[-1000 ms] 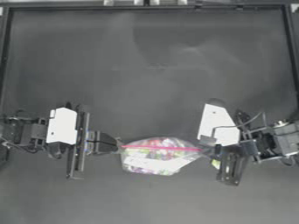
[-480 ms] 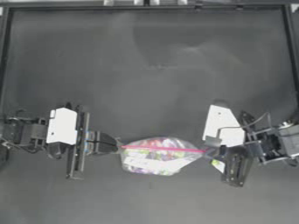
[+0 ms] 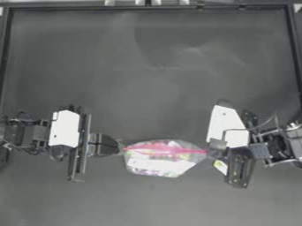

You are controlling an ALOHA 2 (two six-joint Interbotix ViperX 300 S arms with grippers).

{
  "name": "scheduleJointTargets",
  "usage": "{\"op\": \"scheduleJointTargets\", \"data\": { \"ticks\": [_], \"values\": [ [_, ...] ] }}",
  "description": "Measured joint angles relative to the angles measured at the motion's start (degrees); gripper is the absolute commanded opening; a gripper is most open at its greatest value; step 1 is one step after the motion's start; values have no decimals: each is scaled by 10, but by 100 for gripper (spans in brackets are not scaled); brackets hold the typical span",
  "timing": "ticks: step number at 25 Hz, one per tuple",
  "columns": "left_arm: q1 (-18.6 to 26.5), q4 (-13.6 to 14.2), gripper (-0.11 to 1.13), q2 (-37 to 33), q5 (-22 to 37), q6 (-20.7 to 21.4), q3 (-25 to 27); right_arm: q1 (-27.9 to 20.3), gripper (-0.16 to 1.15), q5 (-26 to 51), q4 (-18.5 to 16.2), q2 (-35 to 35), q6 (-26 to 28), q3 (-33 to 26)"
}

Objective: Put candy in bag

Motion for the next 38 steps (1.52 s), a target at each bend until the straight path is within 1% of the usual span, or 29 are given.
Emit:
{"op": "scheduleJointTargets", "data": {
  "ticks": [3, 6, 15, 20, 27, 31, 38],
  "values": [
    [4, -1, 5, -10, 17, 12, -2, 0, 5, 3, -25, -1, -1, -13],
    [10, -1, 5, -23, 30, 22, -4, -6, 5, 6, -40, 0, -6, -25],
    [40, 0, 5, -47, 52, 42, -4, -32, 5, 11, -63, -1, -21, -45],
    [58, 0, 5, -59, 59, 57, -5, -54, 5, 14, -63, 0, -52, -54],
    [82, 0, 5, -61, 66, 59, -5, -82, 5, 13, -59, 0, -81, -56],
    [91, 0, 5, -61, 66, 69, -5, -92, 5, 2, -58, 0, -87, -57],
    [100, 0, 5, -61, 67, 69, -2, -106, 5, -25, -56, 4, -88, -41]
  ]
}}
